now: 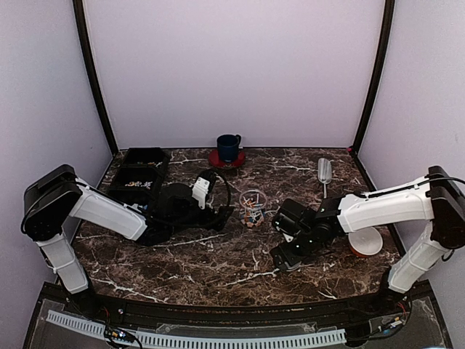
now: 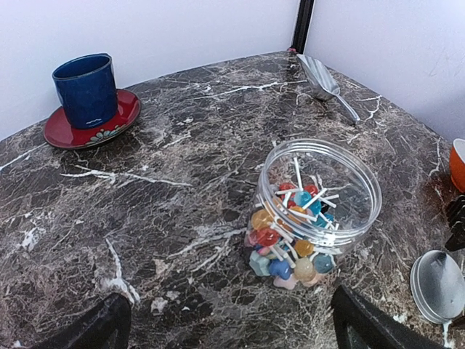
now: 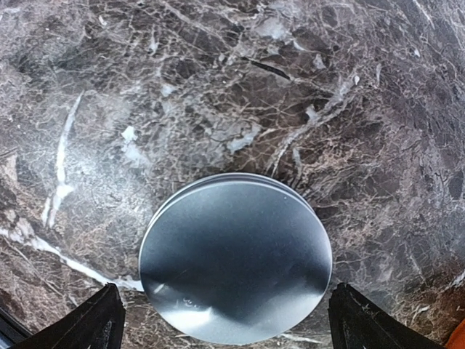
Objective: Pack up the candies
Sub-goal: Pick up the box lid from the center of the board.
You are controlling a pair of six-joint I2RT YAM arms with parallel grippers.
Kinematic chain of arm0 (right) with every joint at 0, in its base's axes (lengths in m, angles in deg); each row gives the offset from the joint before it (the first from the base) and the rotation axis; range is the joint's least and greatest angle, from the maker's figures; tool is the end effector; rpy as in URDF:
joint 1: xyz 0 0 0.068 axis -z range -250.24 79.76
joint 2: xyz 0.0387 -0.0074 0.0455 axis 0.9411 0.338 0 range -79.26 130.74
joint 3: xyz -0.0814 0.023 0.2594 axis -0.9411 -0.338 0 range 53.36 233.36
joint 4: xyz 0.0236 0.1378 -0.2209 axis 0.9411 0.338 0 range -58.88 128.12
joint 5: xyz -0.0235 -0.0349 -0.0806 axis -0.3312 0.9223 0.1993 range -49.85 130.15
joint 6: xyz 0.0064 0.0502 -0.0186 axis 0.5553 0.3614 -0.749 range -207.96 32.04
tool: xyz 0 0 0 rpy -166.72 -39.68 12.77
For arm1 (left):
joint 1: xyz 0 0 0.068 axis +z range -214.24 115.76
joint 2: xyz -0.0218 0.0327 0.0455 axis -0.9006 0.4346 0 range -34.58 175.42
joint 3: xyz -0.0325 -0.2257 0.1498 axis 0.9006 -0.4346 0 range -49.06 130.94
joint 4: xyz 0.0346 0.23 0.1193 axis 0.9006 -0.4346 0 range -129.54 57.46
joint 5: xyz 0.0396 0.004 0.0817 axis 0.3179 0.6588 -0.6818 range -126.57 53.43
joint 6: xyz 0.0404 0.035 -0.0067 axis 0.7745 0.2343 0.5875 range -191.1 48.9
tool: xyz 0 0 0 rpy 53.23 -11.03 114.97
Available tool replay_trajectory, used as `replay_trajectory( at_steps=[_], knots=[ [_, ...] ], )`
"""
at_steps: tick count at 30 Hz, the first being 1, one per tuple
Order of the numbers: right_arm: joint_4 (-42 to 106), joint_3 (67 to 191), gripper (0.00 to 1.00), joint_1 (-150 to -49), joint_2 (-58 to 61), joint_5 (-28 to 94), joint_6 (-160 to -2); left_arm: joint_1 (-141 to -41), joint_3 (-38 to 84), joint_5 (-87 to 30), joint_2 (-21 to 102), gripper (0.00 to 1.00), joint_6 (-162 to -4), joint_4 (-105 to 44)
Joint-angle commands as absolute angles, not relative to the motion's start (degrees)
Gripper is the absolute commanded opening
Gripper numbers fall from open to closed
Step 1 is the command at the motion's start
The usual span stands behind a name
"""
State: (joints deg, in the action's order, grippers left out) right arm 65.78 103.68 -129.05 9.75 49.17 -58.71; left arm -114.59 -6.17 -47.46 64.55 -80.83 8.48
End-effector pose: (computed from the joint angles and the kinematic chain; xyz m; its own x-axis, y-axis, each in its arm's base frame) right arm 0.1475 0.2328 0.1666 -0.8344 -0.4462 -0.3234 -0.4743 0.8803 0.0090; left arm 0.2302 -0.2674 0.1753 -0.2734 0.0696 -0.9594 0.6021 0.7902 -0.1142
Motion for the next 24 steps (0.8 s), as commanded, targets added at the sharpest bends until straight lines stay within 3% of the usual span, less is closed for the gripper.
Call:
replay_trajectory(
  at_steps=[1, 24],
  knots=[
    [64.5, 103.9, 0.98, -129.5, 11.4, 49.4, -59.1, -114.3, -7.3, -46.6, 64.2, 0.99, -81.7, 10.6],
    [63.0, 103.8, 0.99, -129.5, 14.0, 49.7, -59.0, -114.3, -9.6, -43.8, 64.3, 0.99, -82.7, 14.4]
  ],
)
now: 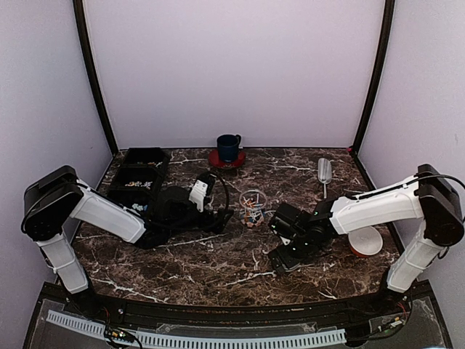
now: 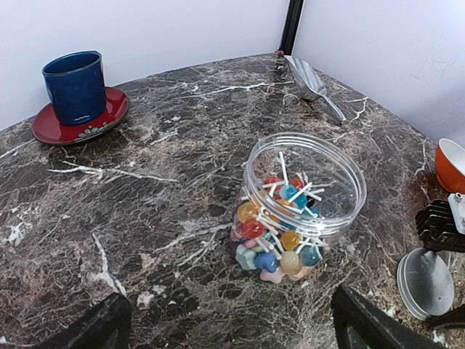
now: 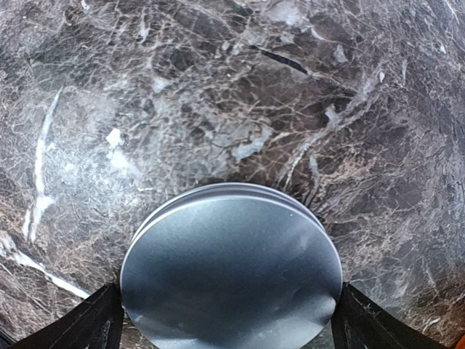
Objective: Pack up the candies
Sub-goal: Pick up the box lid from the center of the board.
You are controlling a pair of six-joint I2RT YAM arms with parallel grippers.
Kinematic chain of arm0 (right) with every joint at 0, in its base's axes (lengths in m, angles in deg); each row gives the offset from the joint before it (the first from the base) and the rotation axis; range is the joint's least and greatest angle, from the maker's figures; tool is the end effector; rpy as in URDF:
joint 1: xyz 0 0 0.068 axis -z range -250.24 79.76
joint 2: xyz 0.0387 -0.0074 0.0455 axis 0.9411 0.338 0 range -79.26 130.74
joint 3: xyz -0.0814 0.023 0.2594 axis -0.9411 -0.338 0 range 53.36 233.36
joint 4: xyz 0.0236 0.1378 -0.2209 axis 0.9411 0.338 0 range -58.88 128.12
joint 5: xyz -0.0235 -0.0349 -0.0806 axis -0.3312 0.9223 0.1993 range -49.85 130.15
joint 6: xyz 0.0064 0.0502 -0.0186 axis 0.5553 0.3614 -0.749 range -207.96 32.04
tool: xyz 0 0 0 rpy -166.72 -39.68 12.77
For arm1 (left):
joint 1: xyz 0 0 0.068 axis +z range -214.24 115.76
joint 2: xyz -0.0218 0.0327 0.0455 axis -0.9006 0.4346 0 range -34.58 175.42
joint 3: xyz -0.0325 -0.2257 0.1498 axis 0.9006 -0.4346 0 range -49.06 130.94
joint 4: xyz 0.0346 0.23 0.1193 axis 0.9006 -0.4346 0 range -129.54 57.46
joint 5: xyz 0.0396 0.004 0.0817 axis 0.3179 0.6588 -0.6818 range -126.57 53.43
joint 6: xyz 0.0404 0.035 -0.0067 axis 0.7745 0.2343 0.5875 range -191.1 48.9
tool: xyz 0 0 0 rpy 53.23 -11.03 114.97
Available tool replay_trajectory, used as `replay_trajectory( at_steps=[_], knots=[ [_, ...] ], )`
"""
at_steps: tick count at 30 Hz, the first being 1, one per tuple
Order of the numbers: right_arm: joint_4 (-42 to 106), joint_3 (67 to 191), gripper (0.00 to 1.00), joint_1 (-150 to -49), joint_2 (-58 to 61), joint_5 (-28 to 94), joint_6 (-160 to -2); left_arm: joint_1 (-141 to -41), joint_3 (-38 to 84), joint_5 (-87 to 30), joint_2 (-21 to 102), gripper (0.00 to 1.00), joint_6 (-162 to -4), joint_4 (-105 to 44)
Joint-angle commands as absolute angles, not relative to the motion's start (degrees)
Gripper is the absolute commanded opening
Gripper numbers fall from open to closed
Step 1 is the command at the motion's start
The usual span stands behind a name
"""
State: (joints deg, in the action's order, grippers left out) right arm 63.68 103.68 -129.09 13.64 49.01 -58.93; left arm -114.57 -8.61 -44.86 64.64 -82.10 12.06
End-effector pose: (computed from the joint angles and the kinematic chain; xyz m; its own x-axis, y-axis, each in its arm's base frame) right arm 0.1508 0.2389 0.1501 -0.8377 -0.4587 -0.2965 -0.4787 0.8779 -0.0057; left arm 0.2249 -0.2634 0.1690 -0.2819 0.0439 -0.9584 0.6302 0.7618 -0.1504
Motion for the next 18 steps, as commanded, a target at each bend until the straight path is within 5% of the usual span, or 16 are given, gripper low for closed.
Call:
replay_trajectory(
  at_steps=[1, 8, 18],
  knots=[
    [63.0, 103.9, 0.98, -129.5, 14.0, 49.8, -59.1, -114.3, -9.7, -43.5, 64.4, 0.99, -82.7, 14.5],
    [63.5, 104.6, 0.83, -129.5, 14.1, 50.4, -59.5, -114.3, -10.2, -41.6, 65.4, 0.99, -81.6, 16.4],
    [68.9, 108.2, 0.83, -129.3, 8.7, 54.0, -60.4, -114.3, -10.3, -35.2, 68.5, 0.99, -78.5, 20.6]
  ],
)
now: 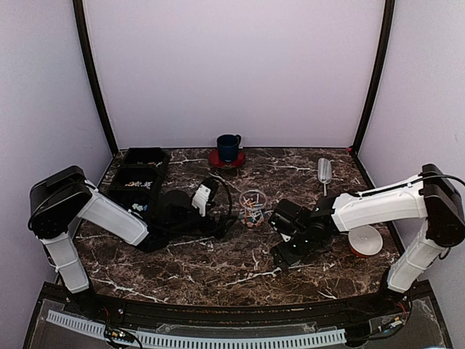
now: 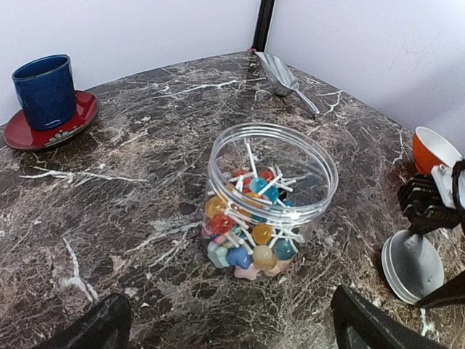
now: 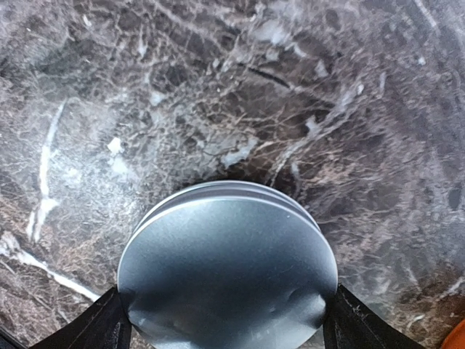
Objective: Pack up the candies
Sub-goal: Pick up the box lid from the center of the board, then move the packing bottle to the center of the board.
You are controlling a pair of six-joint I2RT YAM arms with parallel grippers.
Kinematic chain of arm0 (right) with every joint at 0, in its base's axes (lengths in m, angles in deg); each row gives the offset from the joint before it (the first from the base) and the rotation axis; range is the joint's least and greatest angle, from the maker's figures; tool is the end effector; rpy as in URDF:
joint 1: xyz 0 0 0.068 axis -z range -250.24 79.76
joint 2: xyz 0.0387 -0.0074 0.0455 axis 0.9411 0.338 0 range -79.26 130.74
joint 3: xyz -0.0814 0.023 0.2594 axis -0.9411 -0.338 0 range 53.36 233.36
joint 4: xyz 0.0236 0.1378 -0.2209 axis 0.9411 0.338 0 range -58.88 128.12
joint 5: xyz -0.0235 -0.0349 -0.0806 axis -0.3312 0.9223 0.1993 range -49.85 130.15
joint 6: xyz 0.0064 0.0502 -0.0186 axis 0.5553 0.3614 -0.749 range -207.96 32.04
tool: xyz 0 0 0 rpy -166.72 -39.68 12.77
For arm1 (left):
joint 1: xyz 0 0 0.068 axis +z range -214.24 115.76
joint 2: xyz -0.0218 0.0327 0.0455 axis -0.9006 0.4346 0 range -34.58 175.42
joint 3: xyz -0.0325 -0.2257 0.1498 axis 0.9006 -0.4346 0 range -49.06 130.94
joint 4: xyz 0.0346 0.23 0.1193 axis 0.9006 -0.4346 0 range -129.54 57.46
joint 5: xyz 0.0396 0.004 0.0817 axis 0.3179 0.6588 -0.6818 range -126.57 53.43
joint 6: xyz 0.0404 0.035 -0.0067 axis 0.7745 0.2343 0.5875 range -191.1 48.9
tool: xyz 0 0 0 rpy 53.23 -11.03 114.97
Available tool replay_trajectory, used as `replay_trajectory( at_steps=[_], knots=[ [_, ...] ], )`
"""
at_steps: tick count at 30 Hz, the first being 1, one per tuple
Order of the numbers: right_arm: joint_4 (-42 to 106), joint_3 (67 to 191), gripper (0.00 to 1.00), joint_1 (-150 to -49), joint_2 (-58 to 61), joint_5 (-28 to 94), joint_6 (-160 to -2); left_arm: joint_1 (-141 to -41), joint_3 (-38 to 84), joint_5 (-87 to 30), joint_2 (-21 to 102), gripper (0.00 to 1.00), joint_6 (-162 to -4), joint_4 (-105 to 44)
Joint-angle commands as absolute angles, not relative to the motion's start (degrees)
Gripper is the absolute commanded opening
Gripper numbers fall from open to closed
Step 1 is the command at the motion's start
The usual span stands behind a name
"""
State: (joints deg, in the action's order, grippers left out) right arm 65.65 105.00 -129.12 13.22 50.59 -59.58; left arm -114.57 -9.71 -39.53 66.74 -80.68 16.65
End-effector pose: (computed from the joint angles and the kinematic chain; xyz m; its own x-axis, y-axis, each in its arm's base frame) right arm 0.1521 0.2395 0.1570 -0.8290 -0.4684 -0.3056 -0.4821 0.8755 -0.0342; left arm 0.2226 -0.2656 0.1601 -0.2620 0.0554 -0.9635 0.7027 0.6953 -0.1511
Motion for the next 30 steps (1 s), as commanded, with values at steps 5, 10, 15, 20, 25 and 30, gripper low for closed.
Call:
replay_trajectory(
  at_steps=[5, 10, 15, 20, 25, 30],
  knots=[
    [71.7, 110.1, 0.82, -127.2, 3.5, 55.2, -61.4, -114.3, -9.1, -30.0, 73.1, 0.99, -78.0, 25.5],
    [73.4, 111.2, 0.82, -124.1, -2.0, 55.9, -62.4, -113.8, -7.3, -25.7, 78.5, 0.99, -77.4, 31.4],
    [74.2, 113.1, 0.81, -121.8, -5.6, 55.9, -63.4, -113.4, -2.6, -23.9, 84.0, 0.99, -75.5, 32.5],
    [75.1, 114.8, 0.81, -120.8, -7.4, 56.3, -64.1, -113.1, 4.0, -23.9, 89.1, 0.99, -74.8, 29.7],
    [75.6, 115.6, 0.81, -120.5, -8.3, 56.5, -64.4, -112.4, 7.8, -26.3, 92.8, 0.99, -76.8, 28.9],
    [76.1, 116.4, 0.81, -120.2, -8.9, 56.6, -64.9, -112.3, 11.7, -25.1, 95.8, 0.99, -76.7, 27.9]
  ],
)
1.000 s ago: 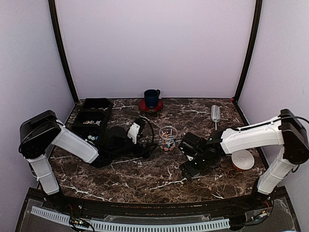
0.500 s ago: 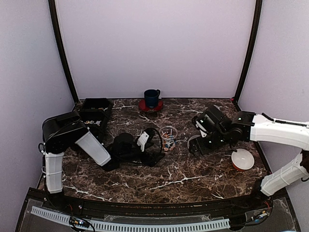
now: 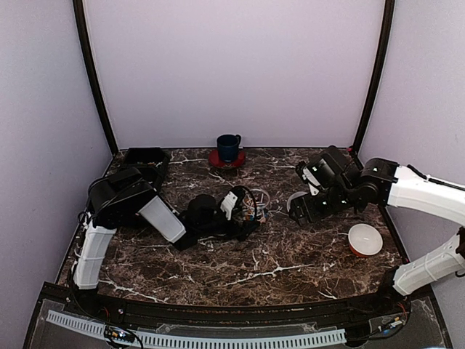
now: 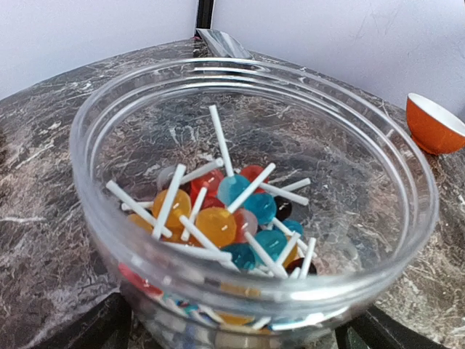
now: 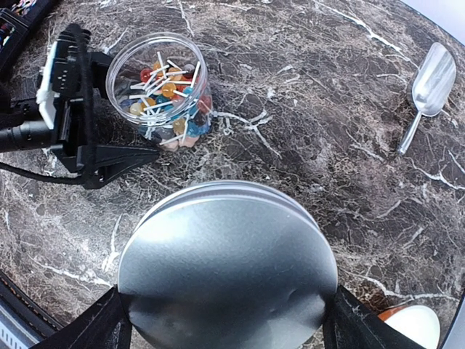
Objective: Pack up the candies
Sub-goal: Move the packing bottle to the center of the board.
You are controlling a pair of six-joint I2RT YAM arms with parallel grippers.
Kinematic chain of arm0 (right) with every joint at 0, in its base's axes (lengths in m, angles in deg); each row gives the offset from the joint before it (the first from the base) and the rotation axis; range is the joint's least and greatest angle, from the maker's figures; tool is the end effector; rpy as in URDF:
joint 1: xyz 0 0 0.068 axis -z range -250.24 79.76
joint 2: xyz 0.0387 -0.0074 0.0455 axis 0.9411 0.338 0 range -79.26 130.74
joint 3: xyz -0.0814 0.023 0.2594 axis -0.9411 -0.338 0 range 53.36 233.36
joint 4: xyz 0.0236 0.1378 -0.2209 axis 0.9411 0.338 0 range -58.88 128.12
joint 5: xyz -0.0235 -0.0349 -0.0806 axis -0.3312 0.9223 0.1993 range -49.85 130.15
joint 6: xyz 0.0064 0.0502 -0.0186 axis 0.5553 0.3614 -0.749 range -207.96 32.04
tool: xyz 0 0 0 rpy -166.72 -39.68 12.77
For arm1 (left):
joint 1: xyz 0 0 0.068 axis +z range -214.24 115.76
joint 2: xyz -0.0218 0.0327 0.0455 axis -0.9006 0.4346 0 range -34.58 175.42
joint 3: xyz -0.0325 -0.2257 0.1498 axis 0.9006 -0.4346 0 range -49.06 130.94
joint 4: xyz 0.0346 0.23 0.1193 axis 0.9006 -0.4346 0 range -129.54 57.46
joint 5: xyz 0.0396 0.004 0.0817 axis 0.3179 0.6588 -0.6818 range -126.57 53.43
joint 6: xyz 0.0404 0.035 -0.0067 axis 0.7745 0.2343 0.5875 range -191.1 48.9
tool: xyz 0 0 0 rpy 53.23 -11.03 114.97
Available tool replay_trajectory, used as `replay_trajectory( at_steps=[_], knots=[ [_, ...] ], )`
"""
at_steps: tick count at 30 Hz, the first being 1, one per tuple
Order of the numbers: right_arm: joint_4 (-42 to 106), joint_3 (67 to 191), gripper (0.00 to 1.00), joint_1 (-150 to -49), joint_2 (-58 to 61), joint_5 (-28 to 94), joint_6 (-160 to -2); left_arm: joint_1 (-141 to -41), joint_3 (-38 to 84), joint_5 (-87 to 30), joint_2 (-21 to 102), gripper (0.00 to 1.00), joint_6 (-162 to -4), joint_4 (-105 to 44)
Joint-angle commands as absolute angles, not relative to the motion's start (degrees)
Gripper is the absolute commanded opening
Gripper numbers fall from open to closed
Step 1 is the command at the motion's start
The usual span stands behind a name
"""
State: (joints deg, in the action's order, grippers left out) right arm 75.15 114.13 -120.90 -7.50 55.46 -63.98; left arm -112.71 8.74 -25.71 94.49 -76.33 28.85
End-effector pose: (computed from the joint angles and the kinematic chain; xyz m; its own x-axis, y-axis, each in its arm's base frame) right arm 0.1667 0.1885 0.2877 -0.7388 -0.2828 -0.6117 -0.3826 0.9232 0.0354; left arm 0.2794 -0.3257 0.0871 -0.1917 0.0813 -0.9781 0.8442 0.5219 -0.1221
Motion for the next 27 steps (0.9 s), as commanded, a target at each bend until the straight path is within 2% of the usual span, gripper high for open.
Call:
replay_trajectory(
  at_steps=[1, 12, 16, 27],
  knots=[
    [76.4, 116.5, 0.81, -120.0, -8.9, 56.6, -65.2, -112.3, 12.4, -24.8, 96.3, 0.99, -76.5, 27.6],
    [77.0, 119.0, 0.81, -118.1, -9.0, 55.4, -67.8, -112.3, 16.0, -19.7, 101.1, 0.97, -75.1, 29.1],
    [77.2, 119.0, 0.81, -117.6, -8.5, 54.5, -68.7, -112.3, 16.3, -16.6, 101.9, 0.88, -75.1, 30.1],
    [79.5, 125.1, 0.8, -117.4, -4.9, 49.0, -76.7, -112.3, 12.1, 2.9, 100.6, 0.83, -74.6, 35.0]
  ],
)
